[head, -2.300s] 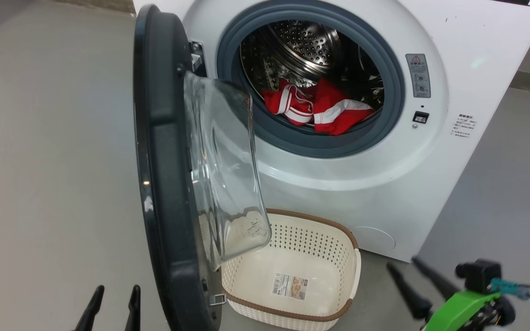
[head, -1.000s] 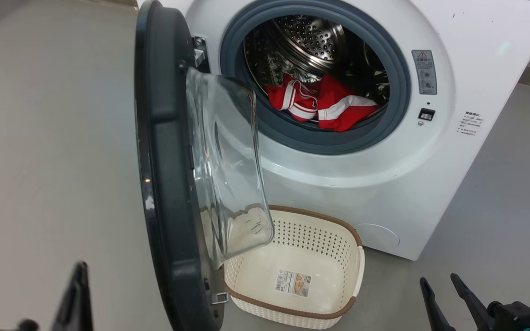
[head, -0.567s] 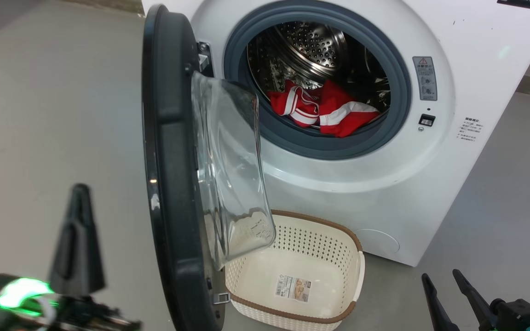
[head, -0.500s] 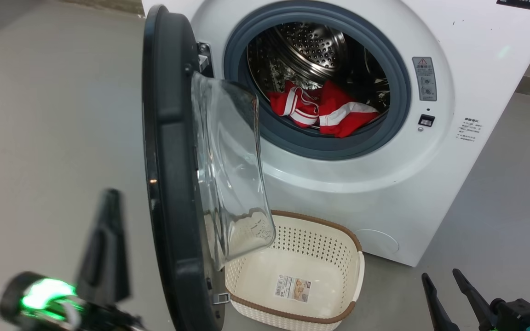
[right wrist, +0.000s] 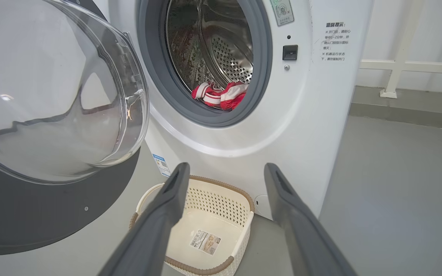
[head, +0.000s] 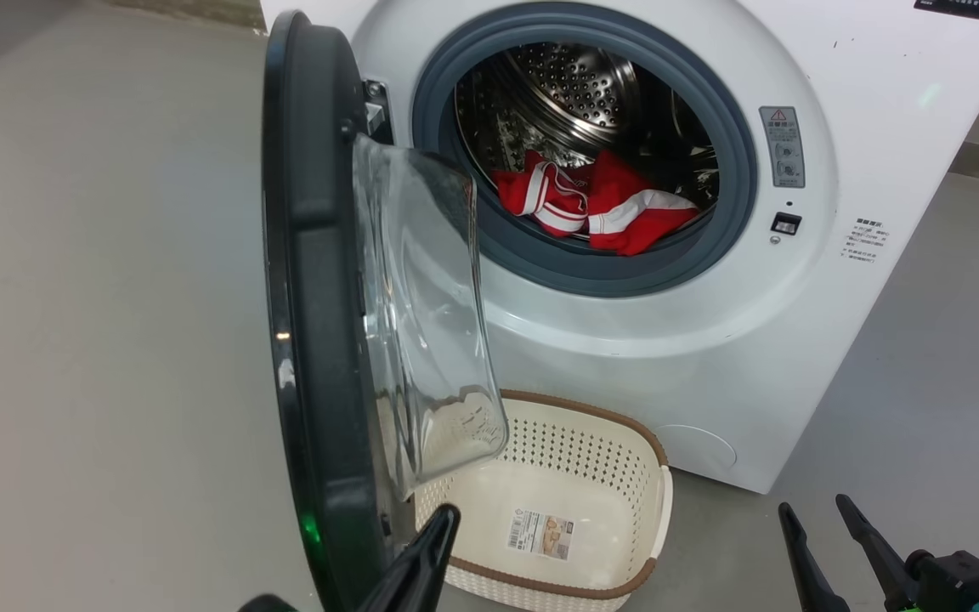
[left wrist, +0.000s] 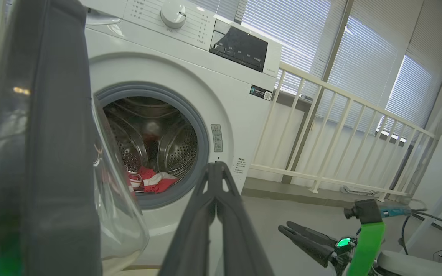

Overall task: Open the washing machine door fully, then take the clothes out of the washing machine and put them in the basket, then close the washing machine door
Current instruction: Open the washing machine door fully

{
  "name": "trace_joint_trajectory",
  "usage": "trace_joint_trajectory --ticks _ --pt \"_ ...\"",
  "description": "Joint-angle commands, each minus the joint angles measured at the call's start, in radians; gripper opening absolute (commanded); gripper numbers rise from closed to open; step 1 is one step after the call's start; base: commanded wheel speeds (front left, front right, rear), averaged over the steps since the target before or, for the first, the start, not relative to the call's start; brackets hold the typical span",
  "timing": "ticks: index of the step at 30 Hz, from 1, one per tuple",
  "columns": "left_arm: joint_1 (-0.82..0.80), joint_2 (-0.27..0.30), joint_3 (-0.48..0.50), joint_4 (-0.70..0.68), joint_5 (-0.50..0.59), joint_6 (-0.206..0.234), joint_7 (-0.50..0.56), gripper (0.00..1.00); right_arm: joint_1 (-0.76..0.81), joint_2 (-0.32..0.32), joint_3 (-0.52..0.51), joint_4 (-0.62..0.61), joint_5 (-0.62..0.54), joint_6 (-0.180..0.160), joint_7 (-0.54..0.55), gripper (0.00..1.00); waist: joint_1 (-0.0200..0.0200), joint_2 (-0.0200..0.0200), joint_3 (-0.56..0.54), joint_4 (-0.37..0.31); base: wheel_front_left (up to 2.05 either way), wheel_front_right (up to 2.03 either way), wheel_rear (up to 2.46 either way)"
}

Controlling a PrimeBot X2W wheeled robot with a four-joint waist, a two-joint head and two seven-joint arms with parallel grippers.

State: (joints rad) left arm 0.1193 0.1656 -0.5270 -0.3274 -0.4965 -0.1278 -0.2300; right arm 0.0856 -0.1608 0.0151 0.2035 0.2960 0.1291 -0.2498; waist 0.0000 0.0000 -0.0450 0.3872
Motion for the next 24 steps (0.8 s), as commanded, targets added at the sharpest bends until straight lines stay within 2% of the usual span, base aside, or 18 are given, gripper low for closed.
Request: trace_joint_trajectory --ticks 1,7,15,24 --pt "-0.034 0.009 0.019 0.013 -0.010 -0.003 -0.004 0.00 -0.010 -0.018 0.019 -0.027 -0.007 0.002 -0.012 1.00 0.0000 0.0000 0.000 -0.001 0.00 0.00 0.00" --pt "-0.049 0.008 0.034 0.200 -0.078 -0.003 -0.011 0.00 -0.014 -0.017 0.020 -0.026 -0.006 0.002 -0.012 1.00 0.0000 0.0000 0.001 -0.002 0.00 0.00 0.00" --pt "-0.090 -0.015 0.094 0.370 -0.087 -0.001 -0.026 0.00 -0.013 -0.012 0.011 -0.029 -0.003 0.002 -0.012 1.00 0.0000 0.0000 0.001 0.000 0.00 0.00 0.00" --pt "-0.074 -0.009 0.195 0.371 -0.066 0.027 -0.031 0.00 -0.014 -0.010 0.016 -0.033 -0.004 0.002 -0.012 1.00 0.0000 0.0000 0.004 0.002 0.00 0.00 0.00"
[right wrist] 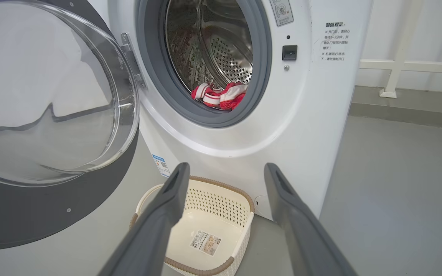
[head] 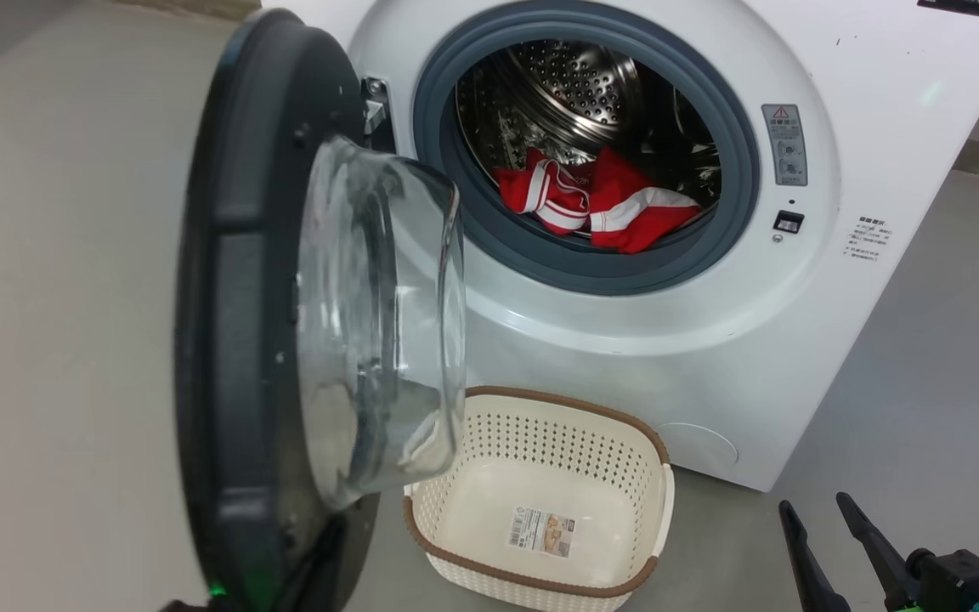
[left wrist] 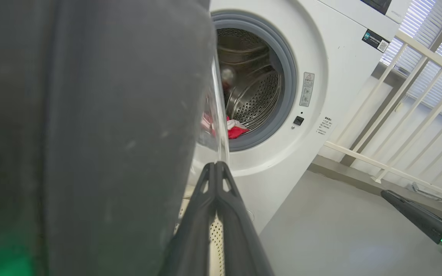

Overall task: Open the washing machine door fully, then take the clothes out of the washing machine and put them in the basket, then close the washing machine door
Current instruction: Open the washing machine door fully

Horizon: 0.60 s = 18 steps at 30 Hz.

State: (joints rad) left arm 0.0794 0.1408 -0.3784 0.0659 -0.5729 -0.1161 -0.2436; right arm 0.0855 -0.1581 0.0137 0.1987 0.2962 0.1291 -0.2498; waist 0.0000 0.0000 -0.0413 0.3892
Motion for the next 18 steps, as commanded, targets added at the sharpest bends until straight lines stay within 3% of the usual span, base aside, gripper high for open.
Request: trace_joint_trajectory --ticks 1,9,18 --pt "-0.028 0.018 0.067 -0.030 0.014 0.020 -0.018 0.00 -0.014 -0.012 0.017 -0.029 -0.004 0.002 -0.012 1.00 0.0000 0.0000 0.001 0.002 0.00 0.00 0.00" --pt "-0.027 0.040 0.231 -0.030 0.044 0.028 -0.018 0.00 -0.022 -0.007 0.015 -0.030 -0.011 0.002 -0.012 1.00 0.0000 0.0000 0.018 0.017 0.00 0.00 0.00" --pt "-0.111 0.069 0.398 0.074 0.071 0.008 -0.018 0.00 -0.046 -0.012 0.025 -0.027 -0.018 0.002 -0.012 1.00 0.0000 0.0000 0.041 0.013 0.00 0.00 0.00"
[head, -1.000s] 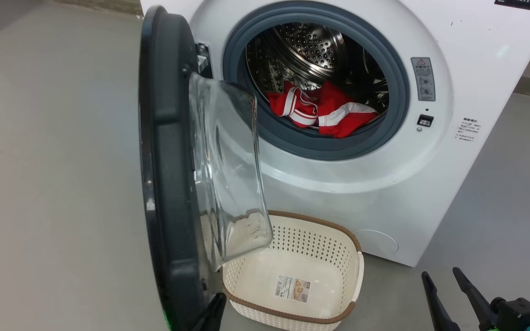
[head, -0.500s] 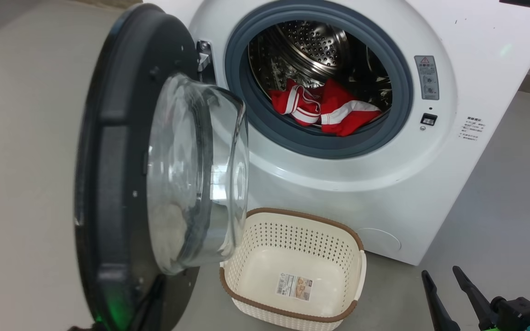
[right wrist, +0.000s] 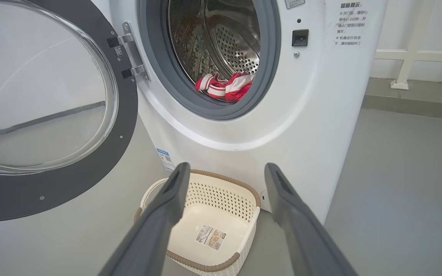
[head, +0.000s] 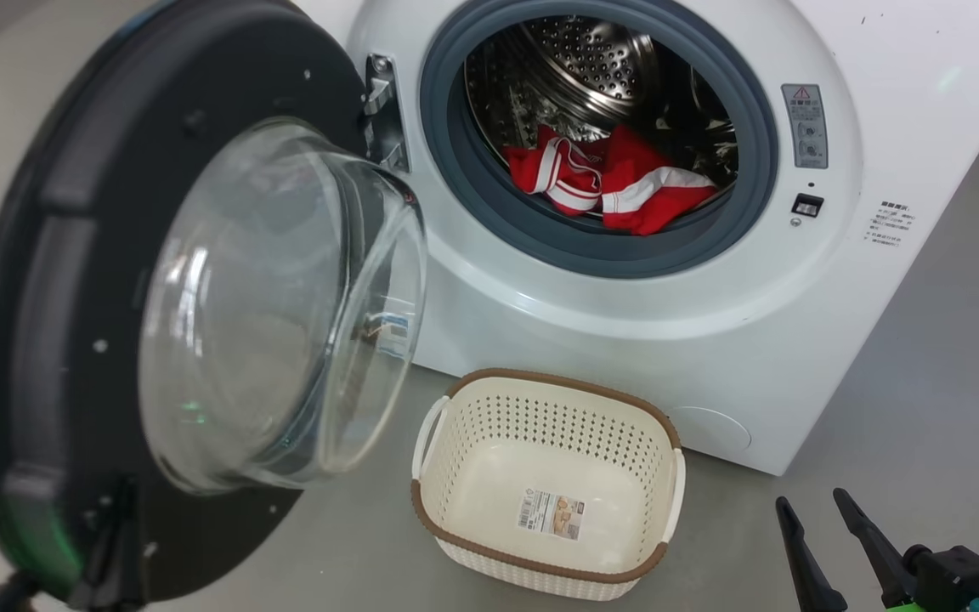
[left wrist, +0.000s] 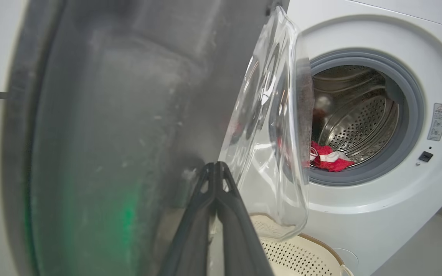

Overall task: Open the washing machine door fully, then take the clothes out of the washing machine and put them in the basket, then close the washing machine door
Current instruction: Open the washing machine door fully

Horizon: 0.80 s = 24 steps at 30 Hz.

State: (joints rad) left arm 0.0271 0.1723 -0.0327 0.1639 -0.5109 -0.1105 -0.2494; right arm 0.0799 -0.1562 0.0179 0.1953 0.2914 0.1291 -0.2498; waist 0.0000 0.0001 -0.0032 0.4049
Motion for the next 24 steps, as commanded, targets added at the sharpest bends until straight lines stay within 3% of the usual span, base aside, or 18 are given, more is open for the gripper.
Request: trace_joint_trajectory --ticks 1,16,24 --pt "-0.070 0.042 0.068 -0.009 0.012 0.000 -0.012 0.00 -0.043 -0.014 0.023 -0.023 -0.014 0.002 -0.012 1.00 0.0000 -0.0001 0.006 -0.004 0.00 0.00 0.00" --pt "-0.267 0.104 0.304 0.203 0.088 -0.018 -0.012 0.00 -0.062 -0.017 0.025 -0.019 -0.025 0.002 -0.012 1.00 0.0000 -0.0001 0.037 -0.034 0.00 0.00 0.00" --pt "-0.360 0.162 0.291 0.334 0.097 -0.020 -0.012 0.00 -0.071 -0.019 0.029 -0.018 -0.031 0.002 -0.012 1.00 0.0000 -0.0001 0.053 -0.041 0.00 0.00 0.00"
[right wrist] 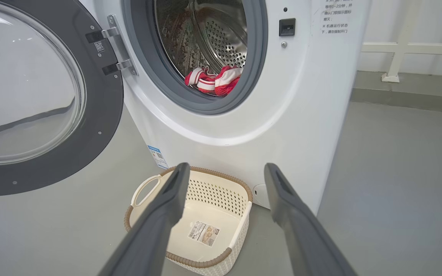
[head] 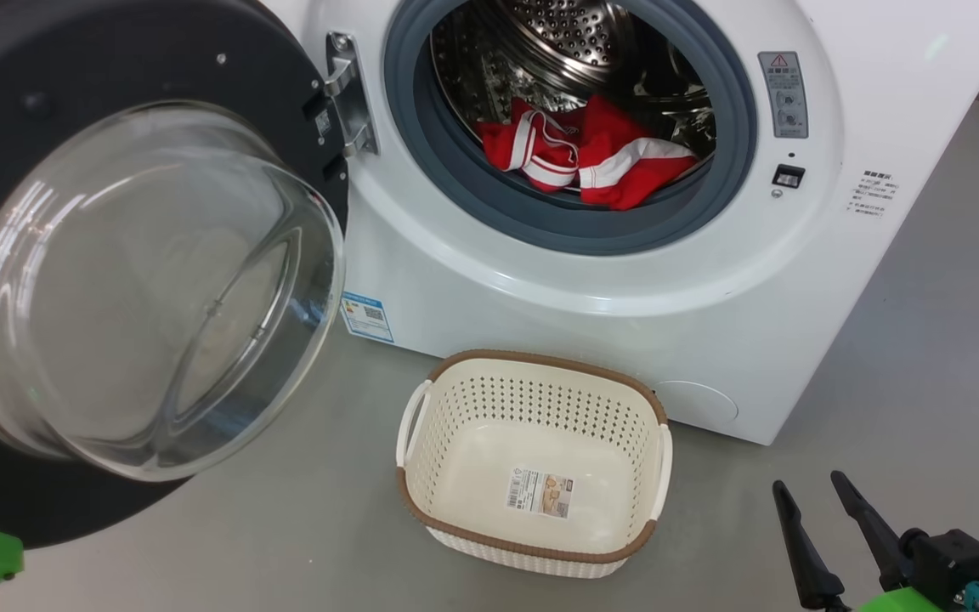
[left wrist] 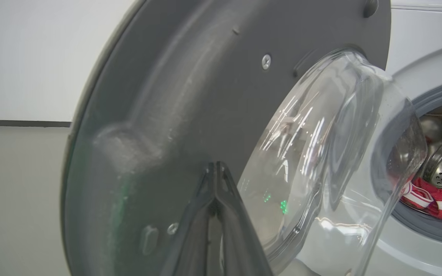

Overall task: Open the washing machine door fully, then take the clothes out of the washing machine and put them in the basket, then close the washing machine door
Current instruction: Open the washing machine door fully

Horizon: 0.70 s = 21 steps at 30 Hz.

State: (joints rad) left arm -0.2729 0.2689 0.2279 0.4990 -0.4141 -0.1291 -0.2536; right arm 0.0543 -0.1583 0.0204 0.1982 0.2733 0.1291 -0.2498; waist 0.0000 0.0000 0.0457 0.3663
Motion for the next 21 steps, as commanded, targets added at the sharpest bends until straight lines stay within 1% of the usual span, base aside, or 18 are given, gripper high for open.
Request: trace_joint_trajectory --ticks 1,10,21 --pt "-0.060 0.066 0.030 -0.001 0.000 -0.001 -0.008 0.00 -0.045 -0.017 0.026 -0.021 -0.013 0.002 -0.012 1.00 0.0000 0.0000 0.005 -0.003 0.00 0.00 0.00" --pt "-0.161 0.144 0.042 0.177 -0.018 -0.001 -0.008 0.00 -0.066 -0.019 0.043 -0.017 -0.020 0.002 -0.012 1.00 0.0000 0.0000 0.027 -0.022 0.00 0.00 0.00" --pt "-0.240 0.203 0.052 0.308 -0.021 -0.001 -0.008 0.00 -0.090 -0.024 0.051 -0.016 -0.031 0.002 -0.012 1.00 0.0000 0.0000 0.063 -0.043 0.00 0.00 0.00"
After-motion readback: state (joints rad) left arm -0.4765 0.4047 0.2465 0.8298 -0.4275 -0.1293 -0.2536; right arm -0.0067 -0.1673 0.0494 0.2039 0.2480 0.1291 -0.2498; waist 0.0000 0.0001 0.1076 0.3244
